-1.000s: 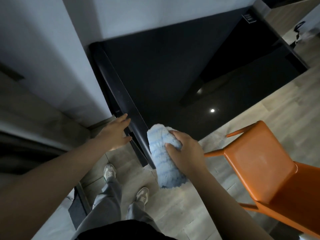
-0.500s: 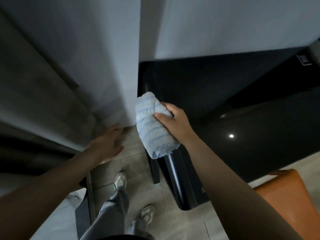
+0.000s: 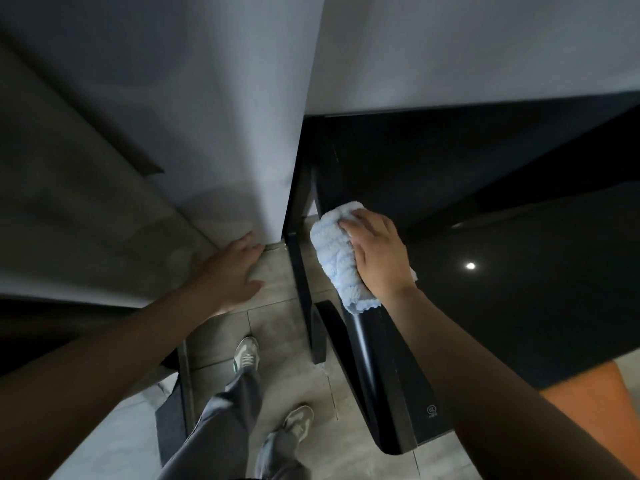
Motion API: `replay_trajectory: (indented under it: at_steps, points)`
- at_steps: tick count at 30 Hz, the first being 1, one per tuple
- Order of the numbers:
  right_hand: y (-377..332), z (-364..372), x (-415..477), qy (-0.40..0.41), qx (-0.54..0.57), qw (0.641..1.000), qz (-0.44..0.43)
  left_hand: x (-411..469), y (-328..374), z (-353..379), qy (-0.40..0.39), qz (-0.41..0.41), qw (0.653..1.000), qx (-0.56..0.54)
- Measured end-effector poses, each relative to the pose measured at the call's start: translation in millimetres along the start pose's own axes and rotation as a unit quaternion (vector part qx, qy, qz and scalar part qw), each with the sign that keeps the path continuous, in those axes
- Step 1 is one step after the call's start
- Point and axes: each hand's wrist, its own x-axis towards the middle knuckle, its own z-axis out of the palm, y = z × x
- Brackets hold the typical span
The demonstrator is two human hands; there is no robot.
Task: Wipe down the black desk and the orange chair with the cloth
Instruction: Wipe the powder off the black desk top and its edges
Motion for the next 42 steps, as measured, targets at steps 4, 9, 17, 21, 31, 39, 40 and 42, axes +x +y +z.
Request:
replay_trajectory:
  at_steps: [4,9,17,21,31,39,40,42]
  points:
    - [-2,-1,5,-0.068,-0.012,0.995,0.068,1,1,0,-0.007,0.003,1.000,0.011]
    - [-8,14,5,-0.131,-0.093,0.983,0.088,-2,0,6,-0.009,0.004,1.000,0.014]
    - [-11,21,-20,-0.105,-0.099,0.987,0.076,-8,0,12,-0.011,-0.007,1.000,0.000]
    - [-18,20,-56,-0.122,-0.110,0.985,0.058,-15,7,17,-0.024,-0.019,1.000,0.007]
    - [-20,14,-165,-0.109,-0.068,0.989,0.074,-55,35,58,-0.083,-0.052,0.993,0.058]
    - [-16,14,-250,-0.097,-0.066,0.989,0.093,-92,72,95,-0.098,-0.045,0.991,0.077]
    - [-15,14,-259,-0.095,-0.062,0.989,0.095,-98,76,99,-0.097,-0.046,0.991,0.075]
    - [-13,15,-278,-0.093,-0.052,0.989,0.099,-111,84,108,-0.100,-0.048,0.991,0.072]
